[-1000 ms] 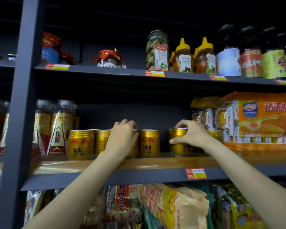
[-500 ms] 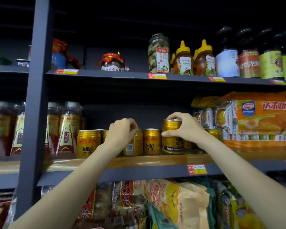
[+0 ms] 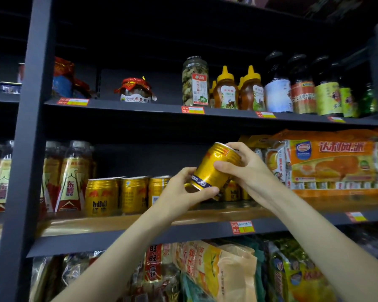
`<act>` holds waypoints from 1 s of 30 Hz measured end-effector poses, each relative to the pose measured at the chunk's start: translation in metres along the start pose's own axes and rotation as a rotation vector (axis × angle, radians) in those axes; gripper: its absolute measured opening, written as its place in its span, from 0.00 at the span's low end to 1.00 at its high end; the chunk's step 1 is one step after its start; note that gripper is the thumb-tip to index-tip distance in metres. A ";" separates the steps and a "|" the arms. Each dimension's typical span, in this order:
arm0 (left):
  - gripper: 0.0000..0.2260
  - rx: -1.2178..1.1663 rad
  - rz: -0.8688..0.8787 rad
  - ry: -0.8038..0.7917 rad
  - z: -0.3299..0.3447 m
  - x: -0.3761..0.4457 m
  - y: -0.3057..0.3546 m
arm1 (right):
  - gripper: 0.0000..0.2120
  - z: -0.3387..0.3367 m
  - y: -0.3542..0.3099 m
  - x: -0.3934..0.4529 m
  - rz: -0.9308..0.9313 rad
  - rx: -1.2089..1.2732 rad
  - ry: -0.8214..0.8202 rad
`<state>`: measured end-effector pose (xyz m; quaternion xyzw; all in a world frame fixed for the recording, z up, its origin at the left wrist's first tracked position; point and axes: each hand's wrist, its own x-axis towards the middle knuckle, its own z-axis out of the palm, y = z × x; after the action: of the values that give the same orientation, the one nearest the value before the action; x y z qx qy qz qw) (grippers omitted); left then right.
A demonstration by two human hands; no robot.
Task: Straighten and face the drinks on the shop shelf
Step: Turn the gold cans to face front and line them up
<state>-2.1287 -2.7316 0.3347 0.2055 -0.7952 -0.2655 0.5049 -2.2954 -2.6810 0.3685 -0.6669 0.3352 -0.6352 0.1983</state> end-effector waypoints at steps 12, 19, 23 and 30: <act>0.36 0.260 0.394 0.182 -0.017 -0.009 0.015 | 0.08 0.017 0.015 -0.012 0.393 0.660 0.024; 0.26 -0.429 -0.069 0.069 -0.011 -0.011 0.006 | 0.16 0.019 0.019 -0.003 0.063 0.523 0.164; 0.28 -0.116 0.157 0.217 -0.012 -0.012 0.002 | 0.17 0.016 0.016 -0.004 0.106 0.497 0.068; 0.30 0.126 0.402 0.114 -0.017 -0.011 0.000 | 0.23 0.020 0.011 -0.007 0.035 0.455 0.057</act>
<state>-2.1085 -2.7286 0.3326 0.0888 -0.8053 -0.0973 0.5781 -2.2773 -2.6872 0.3530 -0.5807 0.2005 -0.7096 0.3450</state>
